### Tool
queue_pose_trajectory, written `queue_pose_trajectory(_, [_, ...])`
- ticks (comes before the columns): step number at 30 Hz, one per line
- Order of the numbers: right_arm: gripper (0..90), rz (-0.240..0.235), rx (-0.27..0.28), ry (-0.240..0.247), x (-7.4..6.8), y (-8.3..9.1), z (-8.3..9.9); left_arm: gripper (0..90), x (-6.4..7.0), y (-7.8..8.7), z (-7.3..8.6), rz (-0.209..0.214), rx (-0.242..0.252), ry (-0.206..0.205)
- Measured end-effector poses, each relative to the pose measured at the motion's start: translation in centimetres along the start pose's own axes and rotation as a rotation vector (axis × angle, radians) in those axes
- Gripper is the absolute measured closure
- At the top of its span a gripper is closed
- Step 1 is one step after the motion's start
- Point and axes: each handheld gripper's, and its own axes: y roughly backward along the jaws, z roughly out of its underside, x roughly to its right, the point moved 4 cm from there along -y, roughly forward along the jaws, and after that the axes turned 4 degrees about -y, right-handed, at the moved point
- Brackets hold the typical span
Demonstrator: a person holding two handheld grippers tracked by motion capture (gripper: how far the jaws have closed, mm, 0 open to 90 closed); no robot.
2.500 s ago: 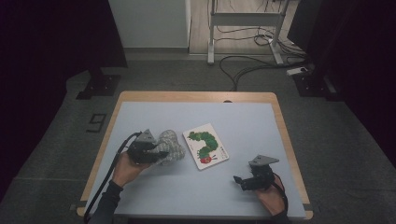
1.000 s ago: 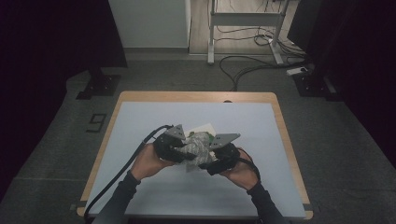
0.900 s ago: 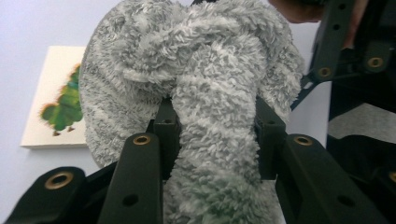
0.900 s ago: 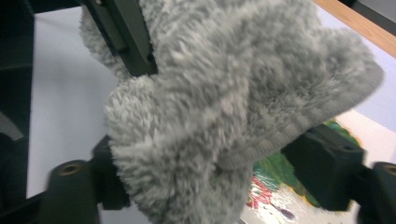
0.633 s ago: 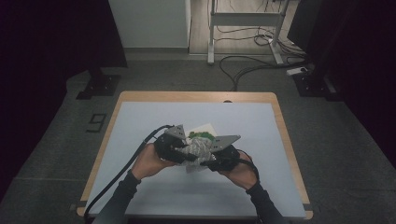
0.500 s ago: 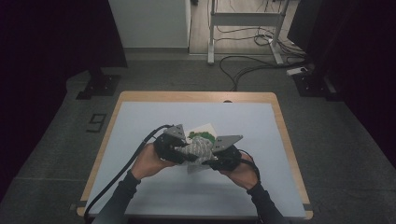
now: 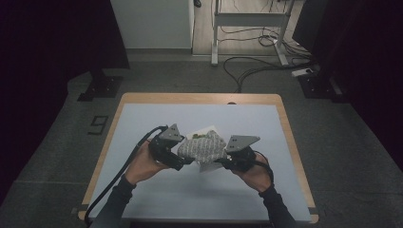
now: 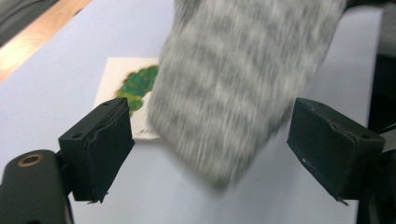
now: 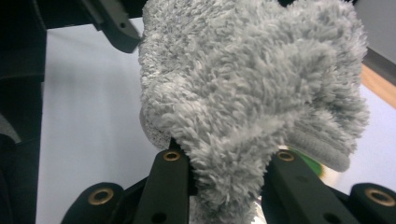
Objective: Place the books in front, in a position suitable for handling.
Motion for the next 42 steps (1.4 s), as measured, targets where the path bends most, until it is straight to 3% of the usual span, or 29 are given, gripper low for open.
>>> queue_pose_trajectory(8, [75.1, 0.049, 0.01, -0.025, 1.1, 2.3, 0.3, 0.4, -0.3, 0.0, 1.9, -0.036, -0.01, 0.023])
queue_pose_trajectory(12, [75.1, 0.067, 0.007, -0.054, 1.7, 3.2, 0.6, 0.1, -0.5, 0.1, 3.6, -0.025, 0.011, 0.055])
queue_pose_trajectory(24, [74.9, 0.121, 0.02, -0.131, 3.3, 6.3, 1.8, 0.0, -0.5, 0.8, 7.6, -0.076, 0.037, 0.074])
queue_pose_trajectory(29, [74.8, 0.157, 0.024, -0.148, 3.8, 7.8, 2.4, 0.0, -0.4, 0.9, 9.4, -0.076, 0.05, 0.103])
queue_pose_trajectory(37, [74.7, 0.227, 0.033, -0.207, 5.1, 10.1, 4.2, 0.0, -0.2, 0.4, 12.2, -0.078, 0.023, 0.133])
queue_pose_trajectory(42, [74.4, 0.275, 0.025, -0.242, 6.0, 10.6, 6.1, 0.0, -0.2, 0.0, 13.5, -0.079, 0.013, 0.159])
